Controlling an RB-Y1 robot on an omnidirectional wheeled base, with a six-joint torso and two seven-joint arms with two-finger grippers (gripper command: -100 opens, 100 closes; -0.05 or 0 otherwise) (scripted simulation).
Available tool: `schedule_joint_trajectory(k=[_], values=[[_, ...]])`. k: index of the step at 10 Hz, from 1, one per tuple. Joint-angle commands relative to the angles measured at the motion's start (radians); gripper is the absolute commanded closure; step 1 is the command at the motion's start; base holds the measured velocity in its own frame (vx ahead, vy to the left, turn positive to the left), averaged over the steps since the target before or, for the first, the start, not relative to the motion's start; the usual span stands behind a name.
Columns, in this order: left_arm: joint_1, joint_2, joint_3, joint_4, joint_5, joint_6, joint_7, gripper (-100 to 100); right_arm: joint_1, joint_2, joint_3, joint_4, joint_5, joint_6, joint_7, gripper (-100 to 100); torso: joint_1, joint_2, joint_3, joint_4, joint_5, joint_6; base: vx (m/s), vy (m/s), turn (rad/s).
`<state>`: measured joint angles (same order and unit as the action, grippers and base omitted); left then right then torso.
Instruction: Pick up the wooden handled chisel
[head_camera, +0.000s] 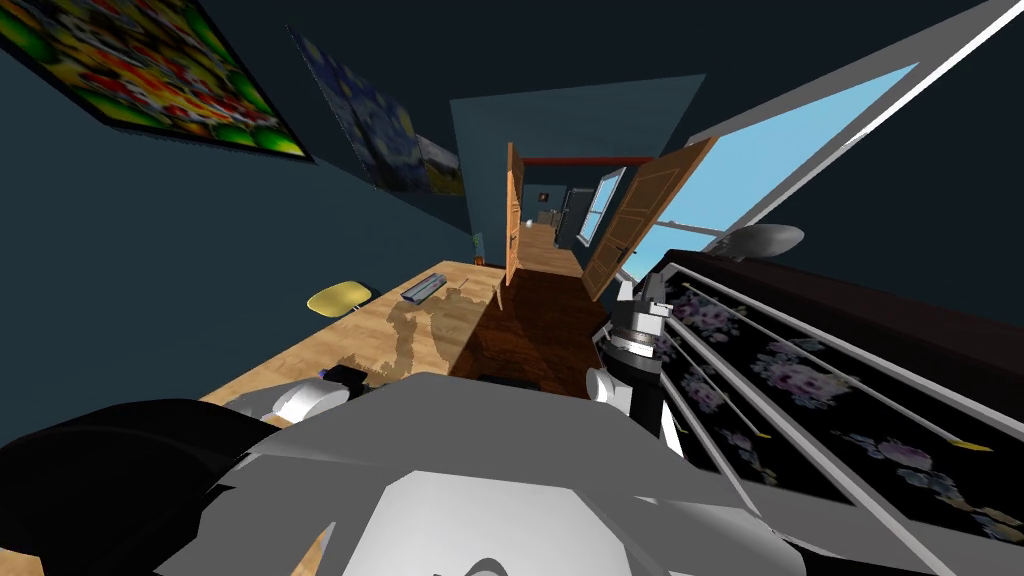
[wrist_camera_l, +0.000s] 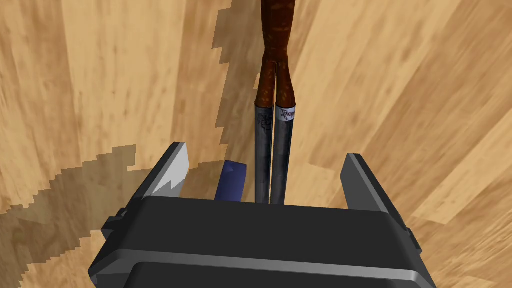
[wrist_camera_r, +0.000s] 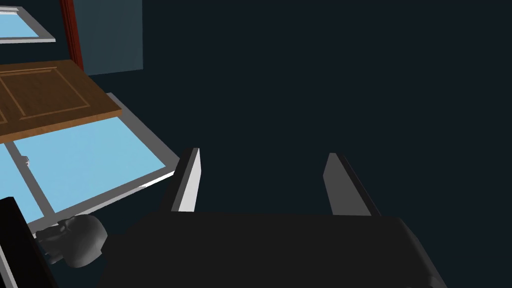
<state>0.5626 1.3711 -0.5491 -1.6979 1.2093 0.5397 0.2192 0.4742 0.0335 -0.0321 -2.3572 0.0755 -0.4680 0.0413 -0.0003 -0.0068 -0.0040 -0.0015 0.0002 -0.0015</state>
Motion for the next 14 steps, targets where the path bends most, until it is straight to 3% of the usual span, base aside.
schedule_joint_trajectory(k=[1,2,3,4,5,8,9,10,14], values=[[-0.015,-0.037,-0.036,0.034,0.01,0.012,-0.008,-100,0.0,0.0,0.0,0.0,0.0,0.0,0.0,0,0.0,0.0,0.0,0.0,0.0,0.0,0.074,0.028,-0.116],[-0.015,-0.057,-0.049,0.041,0.011,0.011,-0.006,-100,0.0,0.0,0.0,0.0,0.0,0.0,0.0,0,-0.001,0.001,0.0,0.0,0.0,0.0,0.047,0.018,-0.047],[-0.008,-0.043,-0.039,0.033,0.008,0.006,-0.007,-100,0.0,0.0,0.0,0.0,0.0,0.0,0.0,0,-0.001,0.002,0.001,0.0,0.0,-0.001,0.016,0.007,-0.004],[-0.007,-0.045,-0.041,0.034,0.009,0.005,-0.007,0,0.0,0.0,0.0,0.0,0.0,0.0,0.0,0,-0.002,0.004,0.002,0.001,-0.001,-0.001,0.0,0.0,0.0],[-0.01,-0.076,-0.044,0.057,-0.008,0.003,-0.013,-100,0.0,0.0,0.0,0.0,0.0,0.0,0.0,0,-0.003,0.005,0.003,0.001,-0.001,-0.001,0.01,0.008,-0.026],[-0.016,-0.139,-0.052,0.103,-0.043,-0.003,-0.024,-100,0.0,0.0,0.0,0.0,0.0,0.0,0.0,0,-0.001,0.005,0.003,0.001,0.0,-0.001,0.013,0.022,-0.026],[-0.016,-0.128,-0.051,0.096,-0.036,-0.001,-0.022,-100,0.0,0.0,0.0,0.0,0.0,0.0,0.0,0,-0.001,0.005,0.003,0.001,0.0,-0.001,0.005,0.011,-0.003],[-0.016,-0.13,-0.051,0.098,-0.036,-0.002,-0.024,100,0.0,0.0,0.0,0.0,0.0,0.0,0.0,0,-0.002,0.005,0.003,0.001,-0.001,-0.001,0.0,0.0,0.0],[-0.015,-0.13,-0.053,0.098,-0.036,-0.001,-0.023,100,0.0,0.0,0.0,0.0,0.0,0.0,0.0,0,-0.001,0.005,0.003,0.002,0.0,0.001,-0.001,0.0,0.005]])
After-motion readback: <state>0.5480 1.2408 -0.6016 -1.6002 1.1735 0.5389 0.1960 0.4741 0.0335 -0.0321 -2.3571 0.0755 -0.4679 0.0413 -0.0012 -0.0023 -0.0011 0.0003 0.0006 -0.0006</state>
